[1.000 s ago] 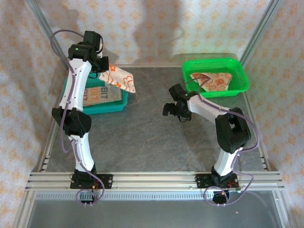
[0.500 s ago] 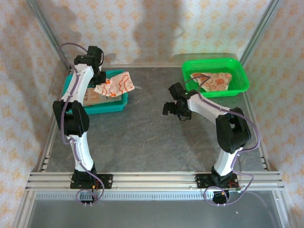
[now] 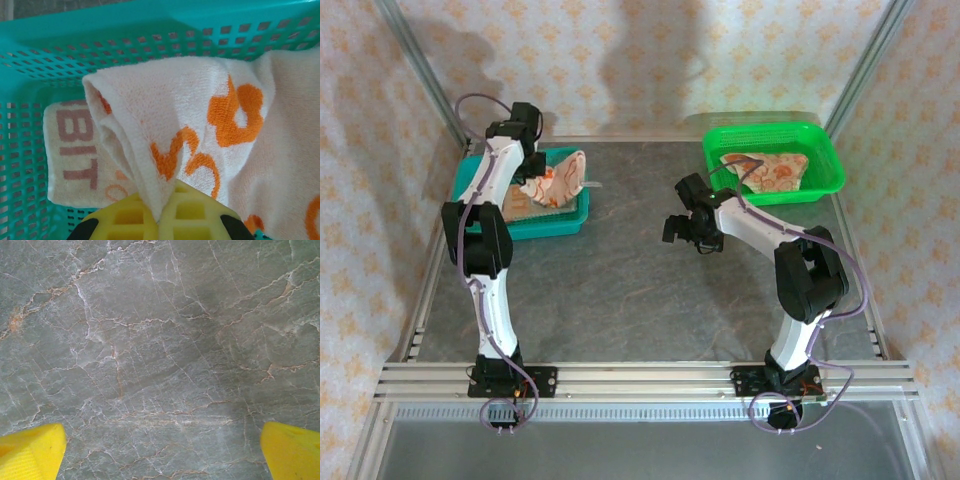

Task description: Fold and stack the towels

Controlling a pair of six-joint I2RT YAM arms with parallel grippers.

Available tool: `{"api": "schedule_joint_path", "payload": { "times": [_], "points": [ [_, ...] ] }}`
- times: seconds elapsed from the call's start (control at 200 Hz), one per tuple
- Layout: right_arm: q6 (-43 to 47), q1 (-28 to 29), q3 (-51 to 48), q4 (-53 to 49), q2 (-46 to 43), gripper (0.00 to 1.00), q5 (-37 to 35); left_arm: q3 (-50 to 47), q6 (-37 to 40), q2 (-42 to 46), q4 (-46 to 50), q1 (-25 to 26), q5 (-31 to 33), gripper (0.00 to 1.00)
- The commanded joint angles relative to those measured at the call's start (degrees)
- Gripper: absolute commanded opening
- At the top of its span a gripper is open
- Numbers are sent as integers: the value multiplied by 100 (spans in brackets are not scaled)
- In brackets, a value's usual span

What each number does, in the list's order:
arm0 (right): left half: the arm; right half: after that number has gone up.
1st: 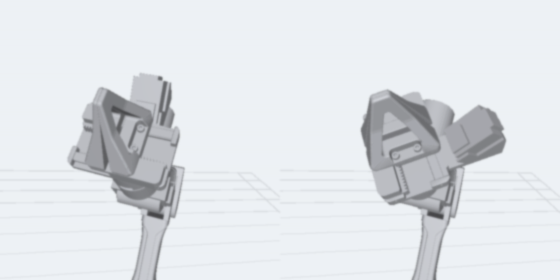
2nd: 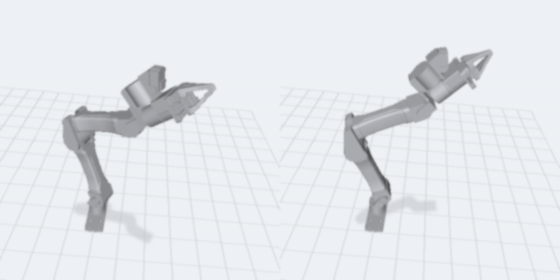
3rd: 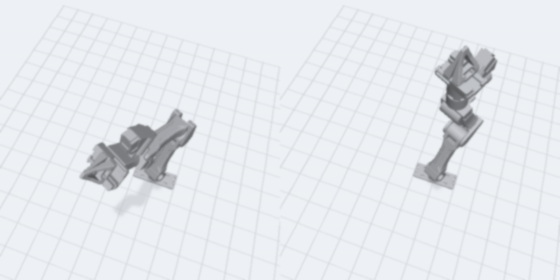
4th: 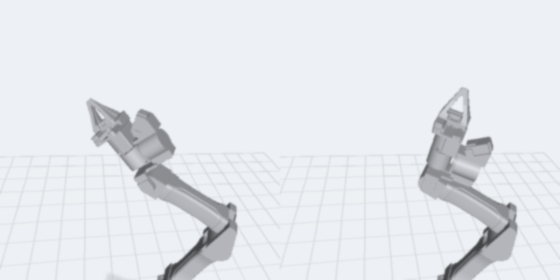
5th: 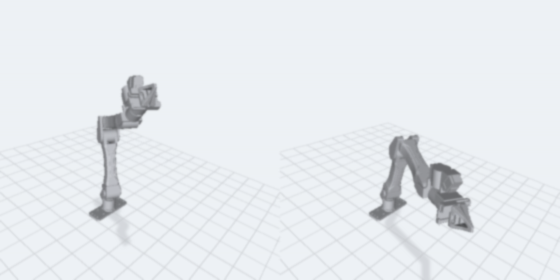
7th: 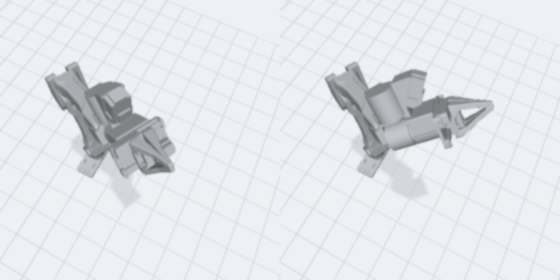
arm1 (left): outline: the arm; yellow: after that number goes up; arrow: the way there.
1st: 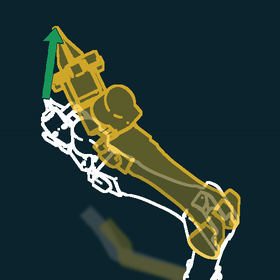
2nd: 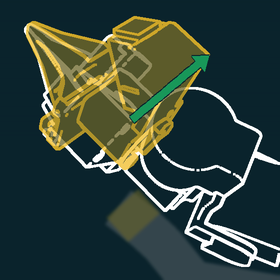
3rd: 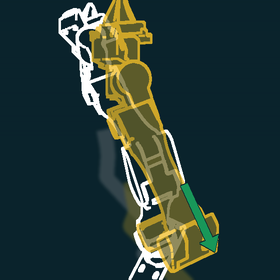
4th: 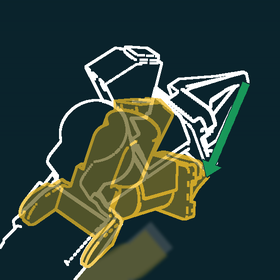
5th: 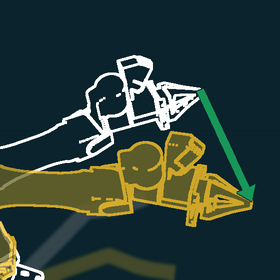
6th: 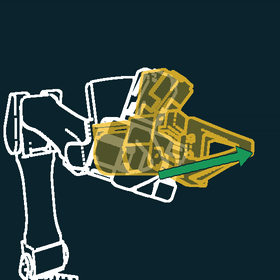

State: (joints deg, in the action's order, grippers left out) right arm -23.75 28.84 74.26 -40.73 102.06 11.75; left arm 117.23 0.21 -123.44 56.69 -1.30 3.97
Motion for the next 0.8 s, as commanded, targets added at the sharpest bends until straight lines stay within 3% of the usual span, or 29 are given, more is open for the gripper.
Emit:
{"api": "schedule_joint_path", "payload": {
  "times": [0.0,0.796],
  "points": [
    [27,49,168,-149,-54,99,-207,230,156,-27,9,-69,300,0],
    [-33,52,78,-31,-8,99,-111,437,252,559,398,-109,464,0]
  ]
}}
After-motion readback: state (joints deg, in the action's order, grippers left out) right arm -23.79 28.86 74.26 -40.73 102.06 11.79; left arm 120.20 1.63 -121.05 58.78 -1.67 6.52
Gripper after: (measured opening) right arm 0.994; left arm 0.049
